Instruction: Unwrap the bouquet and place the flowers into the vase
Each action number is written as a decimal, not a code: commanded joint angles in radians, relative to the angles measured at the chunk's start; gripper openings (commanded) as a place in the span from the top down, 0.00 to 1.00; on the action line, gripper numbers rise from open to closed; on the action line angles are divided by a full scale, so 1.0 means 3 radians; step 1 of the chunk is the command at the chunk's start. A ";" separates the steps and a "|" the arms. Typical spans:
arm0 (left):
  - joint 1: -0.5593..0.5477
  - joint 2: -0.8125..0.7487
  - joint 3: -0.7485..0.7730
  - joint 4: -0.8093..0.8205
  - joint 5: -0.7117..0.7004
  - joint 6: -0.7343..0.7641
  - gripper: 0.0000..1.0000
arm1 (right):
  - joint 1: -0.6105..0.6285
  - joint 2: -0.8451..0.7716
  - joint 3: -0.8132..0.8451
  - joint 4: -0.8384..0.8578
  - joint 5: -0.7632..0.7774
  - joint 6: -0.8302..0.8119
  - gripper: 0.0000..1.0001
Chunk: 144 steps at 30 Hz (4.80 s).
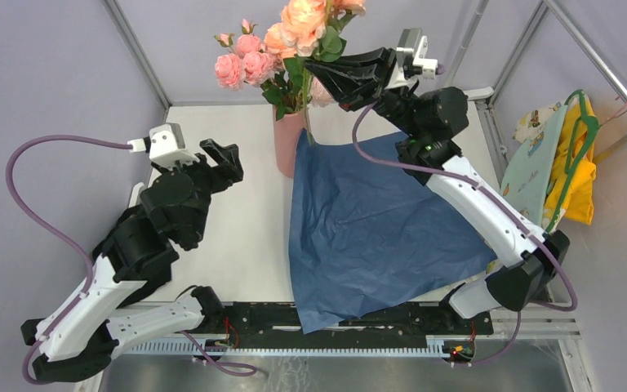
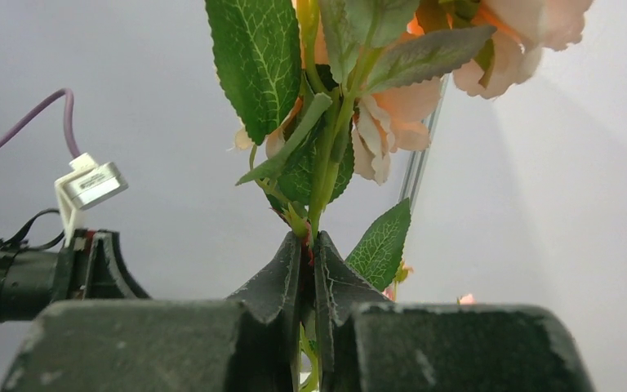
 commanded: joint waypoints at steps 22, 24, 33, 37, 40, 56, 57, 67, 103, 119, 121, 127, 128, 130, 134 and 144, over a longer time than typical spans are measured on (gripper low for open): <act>-0.0017 -0.0192 -0.0028 -0.0053 -0.0241 -0.0245 0.22 | 0.0089 0.1130 0.1386 0.0139 0.0369 -0.0319 1.00; -0.0014 -0.0177 -0.0027 -0.0055 -0.0243 -0.0244 0.22 | 0.0088 0.1201 0.1421 0.0132 0.0395 -0.0352 1.00; -0.0017 -0.0141 -0.0011 -0.0048 -0.0268 -0.0229 0.22 | 0.0086 0.1371 0.1428 0.0036 0.0454 -0.0509 1.00; -0.0014 -0.0133 -0.0004 -0.0048 -0.0273 -0.0229 0.22 | 0.0085 0.1381 0.1345 0.0021 0.0500 -0.0588 1.00; -0.0014 -0.0119 0.0005 -0.0046 -0.0280 -0.0224 0.22 | 0.0089 0.1399 0.1313 -0.0021 0.0498 -0.0618 1.00; -0.0020 -0.0120 -0.0009 -0.0051 -0.0274 -0.0229 0.22 | 0.0082 0.1314 0.0528 0.0108 0.0527 -0.0684 1.00; -0.0016 -0.0118 -0.0009 -0.0055 -0.0278 -0.0229 0.22 | 0.0085 0.1312 0.0501 0.0111 0.0530 -0.0685 1.00; -0.0016 -0.0118 -0.0024 -0.0053 -0.0292 -0.0229 0.22 | 0.0083 0.1358 0.0297 0.0098 0.0574 -0.0724 1.00; -0.0013 -0.0073 -0.0015 -0.0053 -0.0335 -0.0229 0.22 | 0.0036 0.1581 -0.0120 -0.0072 0.0771 -0.0647 0.62; -0.0013 -0.0077 -0.0013 -0.0052 -0.0346 -0.0224 0.22 | 0.0039 0.1248 -0.0375 0.0066 0.0645 -0.0567 0.45; -0.0016 -0.0085 -0.0018 -0.0054 -0.0352 -0.0224 0.22 | 0.0040 0.1150 -0.0491 0.0138 0.0638 -0.0545 0.43; -0.0018 -0.0079 -0.0024 -0.0052 -0.0349 -0.0231 0.22 | 0.0040 0.0924 -0.0685 0.0163 0.0643 -0.0578 0.28; -0.0015 -0.0075 -0.0024 -0.0053 -0.0348 -0.0232 0.22 | 0.0038 0.0898 -0.0711 0.0163 0.0645 -0.0580 0.26; -0.0015 -0.0072 -0.0024 -0.0058 -0.0346 -0.0234 0.22 | 0.0039 0.0844 -0.0772 0.0175 0.0644 -0.0578 0.21; -0.0016 -0.0094 -0.0029 -0.0059 -0.0340 -0.0239 0.22 | 0.0039 0.0732 -0.0941 0.0222 0.0653 -0.0551 0.08; -0.0016 -0.0127 -0.0044 -0.0064 -0.0332 -0.0241 0.22 | 0.0036 0.0011 -0.1833 0.0268 0.0954 -0.0542 0.02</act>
